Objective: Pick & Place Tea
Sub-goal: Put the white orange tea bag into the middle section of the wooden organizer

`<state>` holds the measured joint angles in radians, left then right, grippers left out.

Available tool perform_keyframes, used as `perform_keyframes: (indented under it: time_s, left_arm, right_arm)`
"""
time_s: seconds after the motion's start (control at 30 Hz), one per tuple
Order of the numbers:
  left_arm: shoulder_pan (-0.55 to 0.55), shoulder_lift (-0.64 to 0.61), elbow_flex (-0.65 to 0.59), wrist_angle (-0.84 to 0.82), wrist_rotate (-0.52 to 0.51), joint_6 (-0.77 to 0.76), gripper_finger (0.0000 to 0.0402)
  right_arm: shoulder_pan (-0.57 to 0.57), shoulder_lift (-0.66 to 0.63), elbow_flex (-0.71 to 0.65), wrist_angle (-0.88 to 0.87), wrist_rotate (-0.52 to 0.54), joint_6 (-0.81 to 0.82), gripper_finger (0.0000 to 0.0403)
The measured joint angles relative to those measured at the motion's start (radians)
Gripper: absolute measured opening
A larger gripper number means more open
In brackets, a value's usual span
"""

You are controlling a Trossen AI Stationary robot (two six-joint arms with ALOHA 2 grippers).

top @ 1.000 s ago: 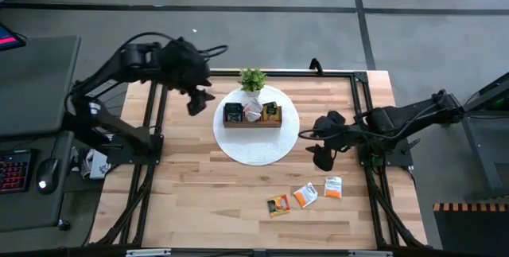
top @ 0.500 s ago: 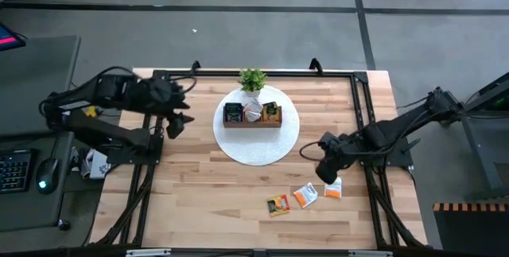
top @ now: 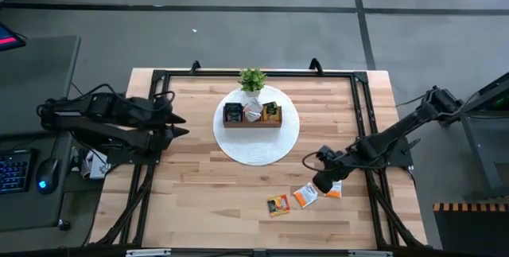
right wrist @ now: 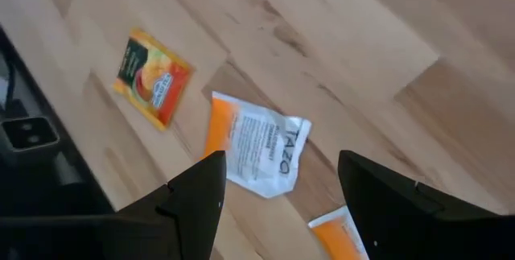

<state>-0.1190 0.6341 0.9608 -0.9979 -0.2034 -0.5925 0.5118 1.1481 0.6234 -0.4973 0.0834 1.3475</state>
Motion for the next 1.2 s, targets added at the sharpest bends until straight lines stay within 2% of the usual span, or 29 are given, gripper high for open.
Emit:
perform_keyframes:
  time_s: [0.13, 0.37, 0.6, 0.97, 1.2]
  left_arm:
    - [-0.008, -0.055, -0.058, 0.03, 0.0, -0.019, 0.0223]
    - [-0.007, -0.09, -0.078, 0.045, 0.01, -0.015, 0.0223]
    - [-0.007, -0.096, -0.079, 0.053, 0.011, 0.016, 0.0223]
    - [-0.007, -0.096, -0.079, 0.053, 0.027, 0.039, 0.0223]
    - [-0.007, -0.096, -0.079, 0.053, 0.039, 0.04, 0.0223]
  right_arm:
    - [0.0, 0.002, -0.059, 0.084, -0.042, 0.011, 0.0236]
    - [0.0, 0.01, -0.104, 0.122, -0.066, 0.081, 0.0236]
    - [0.0, 0.113, -0.103, 0.202, -0.119, 0.067, 0.0236]
    - [-0.008, 0.257, -0.1, 0.314, -0.117, 0.07, 0.0236]
    - [-0.008, 0.289, -0.101, 0.386, -0.104, 0.074, 0.0236]
